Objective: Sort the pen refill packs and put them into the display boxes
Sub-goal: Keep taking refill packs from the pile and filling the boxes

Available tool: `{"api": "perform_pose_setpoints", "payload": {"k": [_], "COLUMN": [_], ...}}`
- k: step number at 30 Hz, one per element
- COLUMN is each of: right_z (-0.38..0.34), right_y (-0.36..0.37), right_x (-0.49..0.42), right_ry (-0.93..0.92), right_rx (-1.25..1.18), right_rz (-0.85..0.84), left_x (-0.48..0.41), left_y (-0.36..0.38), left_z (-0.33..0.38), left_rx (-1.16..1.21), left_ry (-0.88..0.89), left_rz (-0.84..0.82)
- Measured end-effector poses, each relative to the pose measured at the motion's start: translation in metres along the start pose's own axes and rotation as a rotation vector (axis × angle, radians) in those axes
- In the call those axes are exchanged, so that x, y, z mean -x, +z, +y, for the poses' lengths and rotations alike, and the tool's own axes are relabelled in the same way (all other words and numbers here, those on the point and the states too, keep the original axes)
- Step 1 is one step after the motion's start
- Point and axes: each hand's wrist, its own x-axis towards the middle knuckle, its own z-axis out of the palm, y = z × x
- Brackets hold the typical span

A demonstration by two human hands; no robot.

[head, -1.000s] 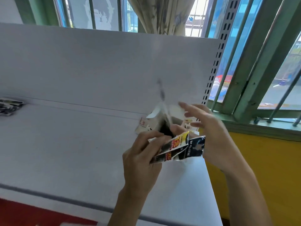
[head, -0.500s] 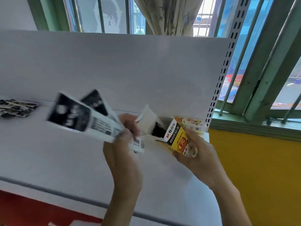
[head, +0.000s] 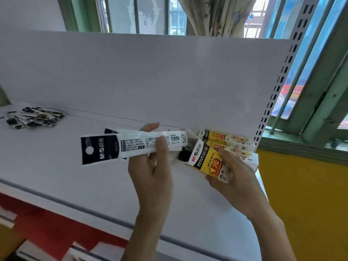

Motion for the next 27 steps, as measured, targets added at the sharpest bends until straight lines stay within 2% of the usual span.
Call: {"api": "perform_pose_setpoints", "payload": {"k": [11,15,19,21,24,25,27], "right_z": [0.005,0.002,-0.001,-0.003,-0.005,-0.006,-0.008], "right_y": [-0.006,-0.008,-0.008,-0.009,-0.011,-0.011,-0.012], "right_x": [-0.001,0.001,0.001,0.001,0.001,0.001,0.002], "right_ry": [0.062,0.057,0.029,0.033,0.046,0.046,0.045], "right_rx": [-0.041,-0.027,0.002,0.006,0.005,0.005,0.017], "right_rz": [-0.003,-0.020,-0.036,-0.038,-0.048,-0.049,-0.052], "left_x": [0.004,0.008,0.001,-0.003,-0.006,-0.006,-0.006], "left_y": [0.005,0.002,0.001,0.001,-0.002,-0.003,-0.007], "left_z": [-0.012,-0.015,-0.006,-0.001,0.000,0.000,-0.002], "left_rx": [0.066,-0.085,-0.279,-0.280,-0.254,-0.241,-0.320], "left_ry": [-0.028,-0.150,-0.168,-0.155,-0.075,-0.042,0.054], "left_rz": [-0.014,-0.130,-0.285,-0.228,0.002,0.031,-0.019]}}
